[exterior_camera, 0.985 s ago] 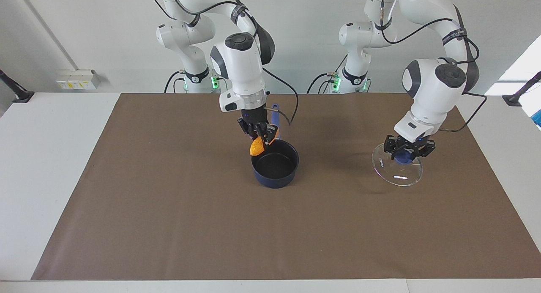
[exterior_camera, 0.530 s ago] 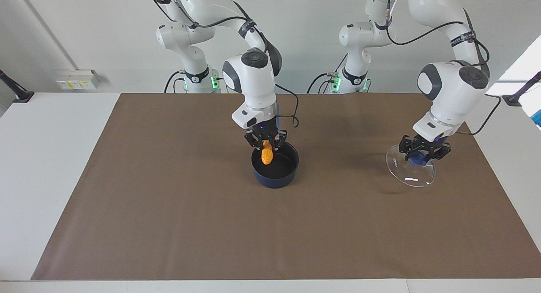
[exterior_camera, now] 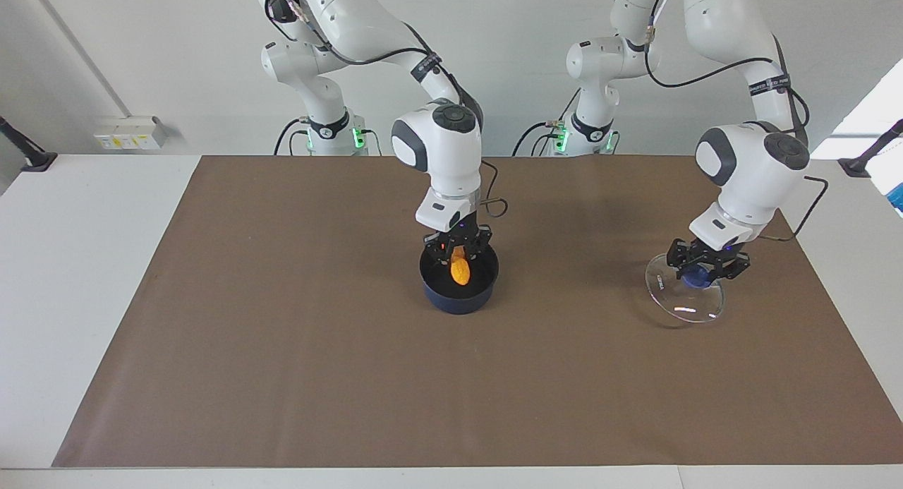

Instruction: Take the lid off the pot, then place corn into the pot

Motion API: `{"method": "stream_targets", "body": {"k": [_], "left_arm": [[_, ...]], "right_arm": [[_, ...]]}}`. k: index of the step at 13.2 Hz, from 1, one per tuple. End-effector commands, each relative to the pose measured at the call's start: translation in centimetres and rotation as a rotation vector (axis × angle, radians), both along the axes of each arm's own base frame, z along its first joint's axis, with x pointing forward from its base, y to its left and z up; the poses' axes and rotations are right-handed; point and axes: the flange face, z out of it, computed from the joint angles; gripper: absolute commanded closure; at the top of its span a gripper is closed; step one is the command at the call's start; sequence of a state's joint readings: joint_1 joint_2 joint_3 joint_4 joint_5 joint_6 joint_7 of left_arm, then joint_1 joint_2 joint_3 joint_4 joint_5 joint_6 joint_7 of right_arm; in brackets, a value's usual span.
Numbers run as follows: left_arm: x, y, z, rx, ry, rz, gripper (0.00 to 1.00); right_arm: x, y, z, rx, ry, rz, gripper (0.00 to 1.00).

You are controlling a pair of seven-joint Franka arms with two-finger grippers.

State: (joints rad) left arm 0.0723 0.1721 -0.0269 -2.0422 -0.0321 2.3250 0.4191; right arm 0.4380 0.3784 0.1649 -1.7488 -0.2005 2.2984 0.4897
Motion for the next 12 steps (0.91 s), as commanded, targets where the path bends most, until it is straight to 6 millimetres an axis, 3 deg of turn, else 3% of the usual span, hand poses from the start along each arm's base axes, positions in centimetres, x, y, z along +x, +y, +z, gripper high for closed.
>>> {"method": "stream_targets", "body": {"k": [1,8,10,12], "left_arm": [[-0.8,-0.8,-1.7,-0.013,-0.03,0.021,1.0],[-1.4,-0.8,-3.1,-0.017,-0.015,0.064,0.99],[-1.7,-0.9,-3.3,-0.023,-0.005,0.109,0.87],[-2.1,-0.9,-3.6,-0.022,0.003,0.118,0.87]], "right_arm": [[0.8,0.3,-1.0,0.012,-0.005,0.019,1.0],[-0.2,0.4,-2.3,0.047,0.049,-0.015,0.99],[0.0,0.3,-2.3,0.05,0.043,-0.016,0.91],[0.0,0.5,-2.2,0.059,0.033,-0.017,0.81]]}}
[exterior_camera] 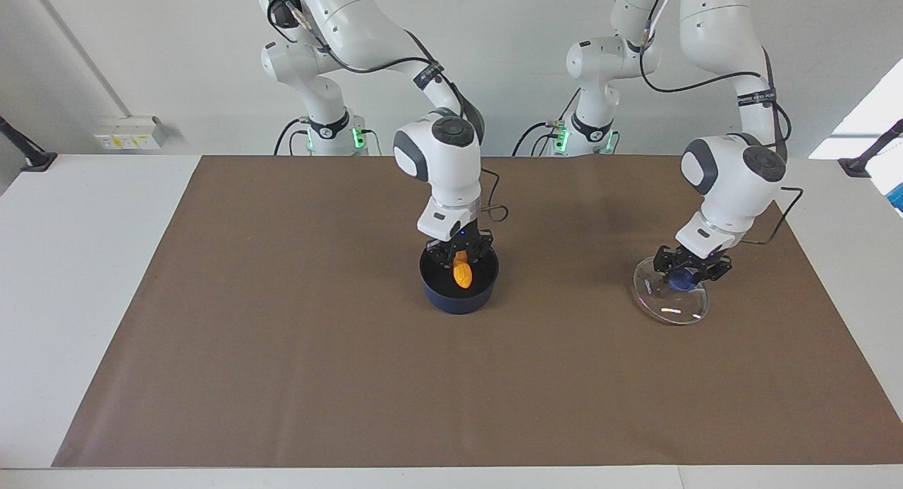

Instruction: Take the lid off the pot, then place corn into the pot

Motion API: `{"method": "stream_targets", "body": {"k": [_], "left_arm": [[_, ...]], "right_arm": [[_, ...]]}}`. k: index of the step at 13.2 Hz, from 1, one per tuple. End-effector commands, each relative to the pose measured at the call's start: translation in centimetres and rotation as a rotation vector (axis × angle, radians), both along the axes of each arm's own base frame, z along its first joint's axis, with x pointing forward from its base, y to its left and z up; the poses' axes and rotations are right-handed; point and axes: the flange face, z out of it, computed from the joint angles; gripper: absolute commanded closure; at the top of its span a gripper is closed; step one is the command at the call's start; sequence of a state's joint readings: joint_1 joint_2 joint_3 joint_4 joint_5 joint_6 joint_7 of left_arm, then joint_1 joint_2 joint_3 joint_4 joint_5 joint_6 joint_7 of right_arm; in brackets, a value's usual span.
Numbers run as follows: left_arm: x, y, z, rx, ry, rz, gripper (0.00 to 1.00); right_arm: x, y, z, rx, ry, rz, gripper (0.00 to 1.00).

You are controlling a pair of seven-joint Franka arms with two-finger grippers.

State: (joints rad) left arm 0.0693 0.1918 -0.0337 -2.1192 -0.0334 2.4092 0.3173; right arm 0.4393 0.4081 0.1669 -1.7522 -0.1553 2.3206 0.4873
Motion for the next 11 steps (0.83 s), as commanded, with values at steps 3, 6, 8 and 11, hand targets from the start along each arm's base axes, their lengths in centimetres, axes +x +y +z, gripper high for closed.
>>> {"method": "stream_targets", "body": {"k": [3,6,8,11], "left_arm": [[-1.0,-0.3,0.1,-0.008,-0.009,0.022,0.54],[-0.8,-0.2,0.3,-0.005,-0.013,0.019,0.01],[-0.4,-0.2,0.7,0.0,-0.023,0.01,0.0],[0.3,-0.3,2.6,0.002,-0.049,-0.001,0.0]], "right_arm": [[0.0,0.1,-0.3,0.029,-0.003,-0.002,0.66],[0.1,0.0,-0.3,0.026,-0.005,0.004,0.58],[0.2,0.0,-0.1,0.028,-0.007,0.002,0.52],[0.1,0.0,-0.2,0.027,-0.006,0.005,0.46]]}}
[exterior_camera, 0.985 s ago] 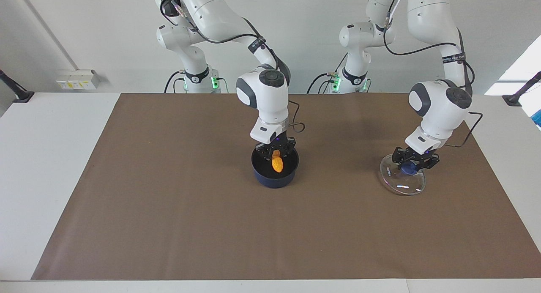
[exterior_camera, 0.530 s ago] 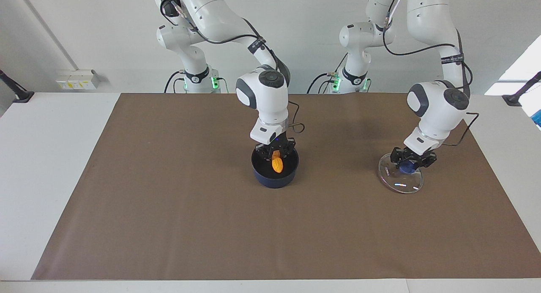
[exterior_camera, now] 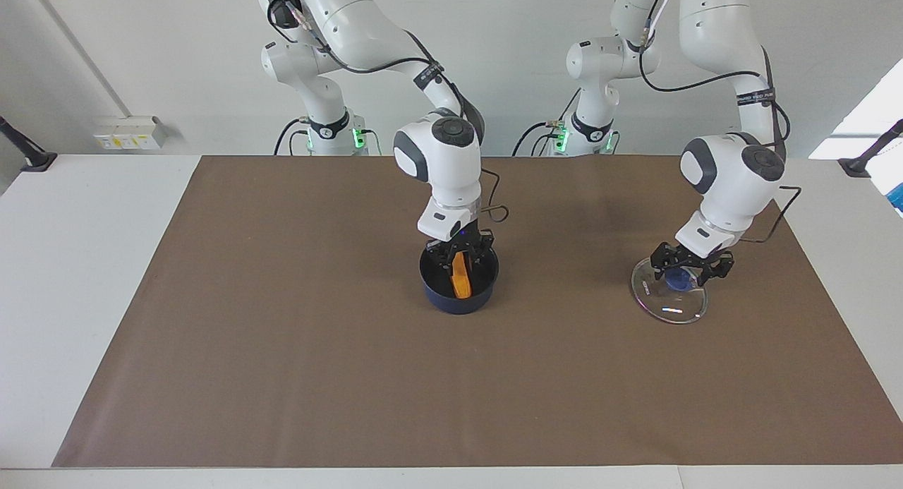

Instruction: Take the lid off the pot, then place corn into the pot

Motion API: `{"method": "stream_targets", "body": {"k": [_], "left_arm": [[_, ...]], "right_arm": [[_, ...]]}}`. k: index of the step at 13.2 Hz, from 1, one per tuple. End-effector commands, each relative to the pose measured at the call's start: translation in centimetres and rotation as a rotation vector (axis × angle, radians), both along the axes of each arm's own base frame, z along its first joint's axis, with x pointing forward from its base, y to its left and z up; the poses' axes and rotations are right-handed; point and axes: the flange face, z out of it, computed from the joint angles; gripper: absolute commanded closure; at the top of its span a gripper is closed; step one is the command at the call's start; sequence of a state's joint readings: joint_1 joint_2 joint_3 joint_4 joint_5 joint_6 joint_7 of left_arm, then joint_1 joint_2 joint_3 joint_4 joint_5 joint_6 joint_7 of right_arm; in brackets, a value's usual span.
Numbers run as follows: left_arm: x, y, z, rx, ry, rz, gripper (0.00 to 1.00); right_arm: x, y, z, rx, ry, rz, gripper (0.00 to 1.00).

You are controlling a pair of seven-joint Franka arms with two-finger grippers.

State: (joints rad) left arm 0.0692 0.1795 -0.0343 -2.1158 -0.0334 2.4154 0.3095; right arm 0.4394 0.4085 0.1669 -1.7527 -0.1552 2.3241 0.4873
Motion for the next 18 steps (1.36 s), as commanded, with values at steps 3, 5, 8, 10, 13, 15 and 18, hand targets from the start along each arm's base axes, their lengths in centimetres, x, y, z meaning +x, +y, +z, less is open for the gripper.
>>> {"method": "stream_targets", "body": {"k": [3,5,8,10,13,15,18], "left_arm": [[0.4,-0.9,6.2,0.001,-0.046,-0.021,0.0],[0.4,-1.5,10.7,0.017,-0.033,-0.044,0.0],[0.3,-2.3,17.2,0.029,0.009,-0.06,0.0],[-0.3,-2.5,22.0,0.031,0.024,-0.063,0.0],[-1.6,-2.7,27.8,0.033,0.044,-0.068,0.0],[-3.0,-2.9,30.5,0.036,0.038,-0.071,0.0],[-4.7,-3.8,33.1,0.056,0.059,-0.083,0.0]], "right_arm": [[0.2,0.1,0.2,0.019,-0.014,0.015,0.45],[0.0,0.1,1.1,0.018,-0.018,0.017,0.45],[-0.1,-1.5,5.7,0.019,-0.037,-0.018,0.45],[0.1,-4.2,9.2,0.01,-0.04,-0.055,0.44],[-0.8,-7.9,14.2,-0.033,-0.024,-0.082,0.39],[-1.3,-10.8,16.6,-0.022,0.023,-0.113,0.19],[-1.1,-17.2,19.7,0.056,0.085,-0.14,0.0]]}}
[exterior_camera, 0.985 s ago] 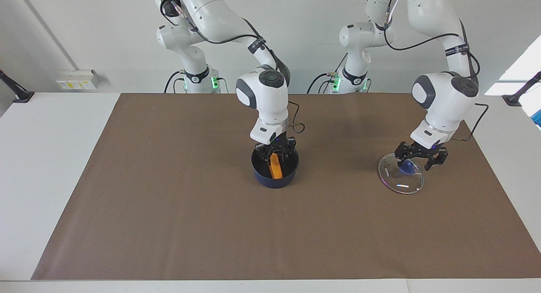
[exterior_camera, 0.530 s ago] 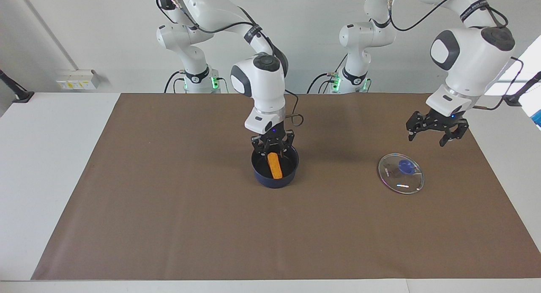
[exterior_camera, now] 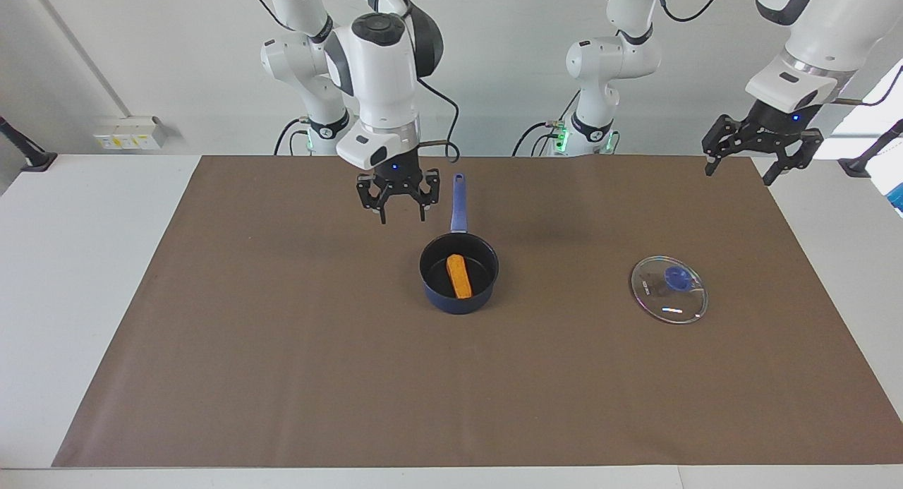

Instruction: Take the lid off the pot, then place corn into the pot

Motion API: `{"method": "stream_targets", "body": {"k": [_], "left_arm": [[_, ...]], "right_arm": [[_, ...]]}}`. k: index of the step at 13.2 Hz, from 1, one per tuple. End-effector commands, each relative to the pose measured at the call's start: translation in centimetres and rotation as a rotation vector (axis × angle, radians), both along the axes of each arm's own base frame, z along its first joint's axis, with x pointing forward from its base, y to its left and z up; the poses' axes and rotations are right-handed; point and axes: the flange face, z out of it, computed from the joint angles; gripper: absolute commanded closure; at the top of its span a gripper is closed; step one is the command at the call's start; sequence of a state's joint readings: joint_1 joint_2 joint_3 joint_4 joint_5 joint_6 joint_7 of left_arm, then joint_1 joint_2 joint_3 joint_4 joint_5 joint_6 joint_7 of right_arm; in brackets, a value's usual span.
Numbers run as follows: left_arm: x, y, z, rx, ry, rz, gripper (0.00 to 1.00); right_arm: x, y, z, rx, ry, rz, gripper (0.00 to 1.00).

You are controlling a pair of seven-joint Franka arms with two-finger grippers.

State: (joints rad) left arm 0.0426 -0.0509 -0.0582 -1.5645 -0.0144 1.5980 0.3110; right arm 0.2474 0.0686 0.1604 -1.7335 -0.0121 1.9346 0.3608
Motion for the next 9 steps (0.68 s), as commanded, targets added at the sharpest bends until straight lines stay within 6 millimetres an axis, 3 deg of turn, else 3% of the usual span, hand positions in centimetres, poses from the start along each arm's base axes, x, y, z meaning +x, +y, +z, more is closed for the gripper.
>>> {"method": "stream_targets", "body": {"k": [1,3,7,9], "left_arm": [[-1.3,-1.4,1.6,0.041,0.035,-0.021,0.0],[-2.6,-2.3,3.1,0.041,0.017,-0.03,0.0],[-3.2,-1.9,3.0,0.037,0.055,0.018,0.0],[-2.8,-1.5,3.2,0.037,0.054,0.024,0.0]], "right_arm": [[-0.4,-5.3,2.1,0.045,0.037,0.002,0.0],[-0.6,-8.2,3.3,0.039,0.051,-0.016,0.0],[-1.3,-12.6,7.2,0.077,0.071,-0.07,0.0],[-1.6,-13.0,8.8,0.078,0.07,-0.075,0.0]]}}
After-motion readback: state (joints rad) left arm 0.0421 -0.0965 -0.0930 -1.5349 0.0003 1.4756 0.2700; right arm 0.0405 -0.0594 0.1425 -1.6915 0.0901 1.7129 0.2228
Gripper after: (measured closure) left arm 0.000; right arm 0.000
